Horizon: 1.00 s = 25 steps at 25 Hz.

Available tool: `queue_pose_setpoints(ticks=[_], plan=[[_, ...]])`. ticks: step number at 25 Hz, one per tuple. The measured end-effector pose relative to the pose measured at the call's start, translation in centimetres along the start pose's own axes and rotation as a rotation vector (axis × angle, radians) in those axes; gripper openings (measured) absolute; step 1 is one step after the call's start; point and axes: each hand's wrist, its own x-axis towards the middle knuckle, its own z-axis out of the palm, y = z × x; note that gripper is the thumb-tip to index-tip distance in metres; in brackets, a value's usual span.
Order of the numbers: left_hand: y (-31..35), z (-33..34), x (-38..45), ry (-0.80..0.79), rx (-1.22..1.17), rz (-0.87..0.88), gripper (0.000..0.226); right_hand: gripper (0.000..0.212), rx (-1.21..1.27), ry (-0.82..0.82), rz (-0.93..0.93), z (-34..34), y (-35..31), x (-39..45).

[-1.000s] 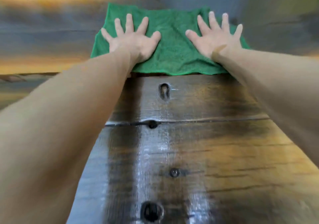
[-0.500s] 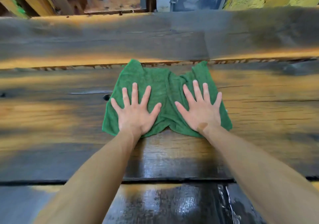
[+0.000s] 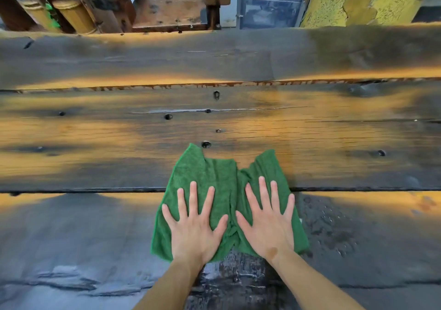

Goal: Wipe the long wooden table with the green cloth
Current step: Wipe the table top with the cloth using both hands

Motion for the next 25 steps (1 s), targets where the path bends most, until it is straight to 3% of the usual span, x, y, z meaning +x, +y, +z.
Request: queue_pose_setpoints(ticks=[9,16,20,25], plan=[[-1.5,2.5,-18.1,-0.054,-0.020,-0.025,0.077,0.077,-0.019,-0.003,0.064,3.4,-0.1,-17.1],[-0.4,3.4,-27.9,-0.144,-0.099,-0.129,0.077,0.080,0.078,-0.143,0.340,4.0,3.5,-28.0],[1.1,3.8,-28.9,-0.160,-0.124,-0.119,0.081,0.082,0.124,-0.241,0.429,2.8,5.2,-29.7],[1.9,4.0,-26.8,-0.149,-0.116,-0.090,0.076,0.086,0.119,-0.220,0.394,1.8,6.8,-26.1]])
